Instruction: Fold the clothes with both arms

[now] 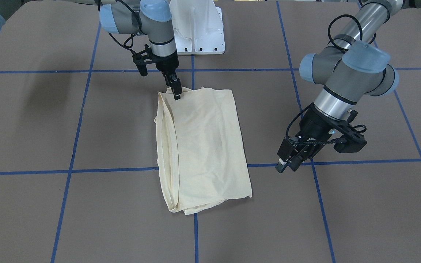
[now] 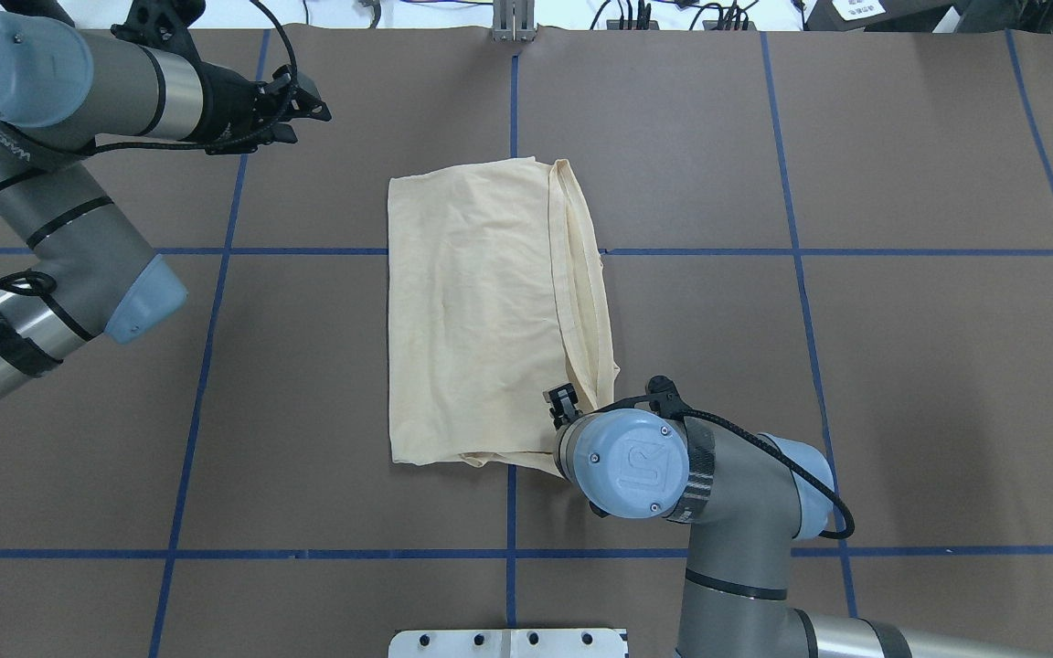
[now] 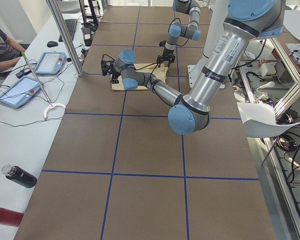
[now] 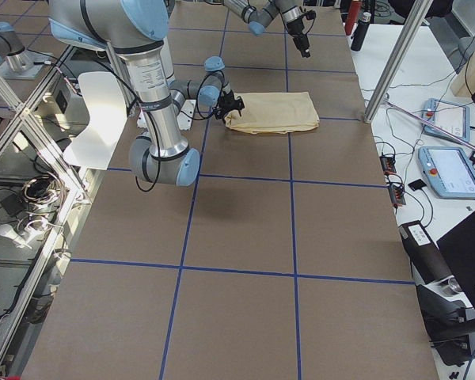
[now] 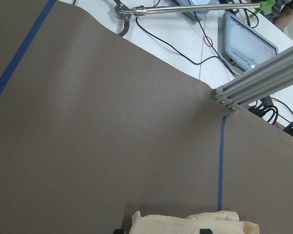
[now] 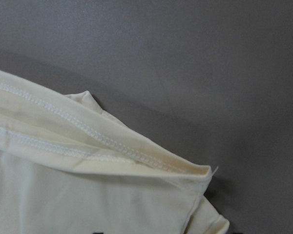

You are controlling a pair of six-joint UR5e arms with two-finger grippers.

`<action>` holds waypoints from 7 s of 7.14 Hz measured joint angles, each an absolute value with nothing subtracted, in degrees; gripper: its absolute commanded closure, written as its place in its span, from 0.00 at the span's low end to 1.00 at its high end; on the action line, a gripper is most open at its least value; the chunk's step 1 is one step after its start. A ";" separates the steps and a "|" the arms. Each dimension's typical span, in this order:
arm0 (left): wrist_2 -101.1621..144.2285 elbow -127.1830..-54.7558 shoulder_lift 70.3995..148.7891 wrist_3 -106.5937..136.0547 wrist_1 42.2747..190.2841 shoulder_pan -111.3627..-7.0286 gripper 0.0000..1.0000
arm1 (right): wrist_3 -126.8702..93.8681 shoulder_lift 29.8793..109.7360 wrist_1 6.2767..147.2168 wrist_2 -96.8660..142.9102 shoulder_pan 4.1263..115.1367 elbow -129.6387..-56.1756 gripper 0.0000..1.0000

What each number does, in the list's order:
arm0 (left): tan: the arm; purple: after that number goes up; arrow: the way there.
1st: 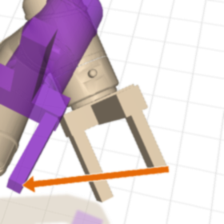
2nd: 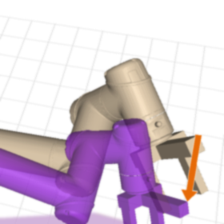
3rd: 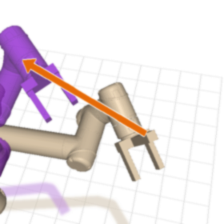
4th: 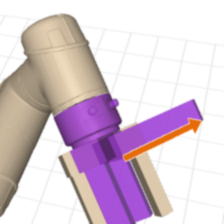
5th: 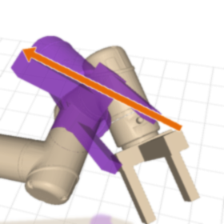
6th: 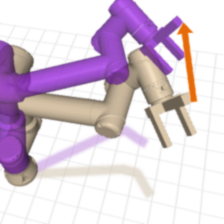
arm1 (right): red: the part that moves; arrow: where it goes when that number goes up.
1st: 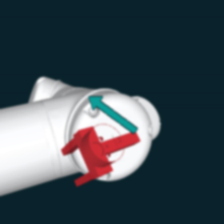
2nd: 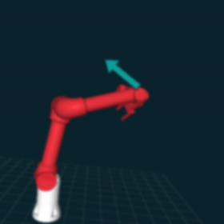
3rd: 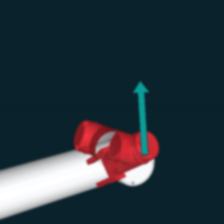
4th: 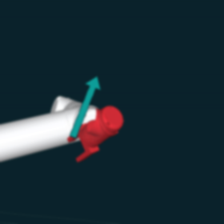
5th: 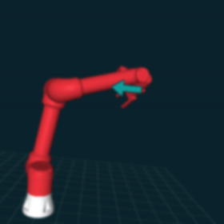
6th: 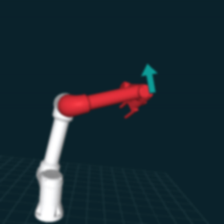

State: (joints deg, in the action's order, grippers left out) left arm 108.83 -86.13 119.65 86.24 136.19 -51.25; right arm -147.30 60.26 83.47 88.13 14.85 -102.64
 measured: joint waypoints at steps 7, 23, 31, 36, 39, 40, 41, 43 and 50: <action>108.71 -85.72 119.27 86.65 136.14 -50.92 0.40 | -147.13 59.92 83.65 88.70 15.27 -100.78 0.97; 89.37 -101.39 107.35 130.14 130.70 -19.27 0.41 | -147.73 62.57 83.41 90.80 15.47 -105.94 1.00; 88.73 -104.15 107.27 132.72 123.58 -14.49 1.00 | -147.74 62.70 83.41 90.60 15.56 -106.20 1.00; 86.69 -109.24 105.48 134.75 123.23 -14.19 1.00 | -147.90 64.16 83.42 90.33 15.59 -107.62 1.00; 87.38 -123.30 97.93 135.50 120.93 -12.71 1.00 | -152.74 68.23 84.53 90.26 14.16 -117.15 1.00; 87.94 -125.56 97.70 135.77 120.09 -12.54 1.00 | -153.73 68.22 87.03 90.60 14.42 -120.57 1.00; 88.40 -125.51 98.56 135.05 119.67 -13.51 1.00 | -153.46 66.87 89.72 91.89 16.47 -121.36 1.00; 92.74 -119.68 104.11 128.88 119.32 -22.15 1.00 | -148.85 60.46 91.89 96.93 24.52 -114.34 1.00; 96.86 -89.35 117.89 115.73 128.12 -38.30 1.00 | -132.48 38.09 78.62 103.00 36.55 -72.45 0.98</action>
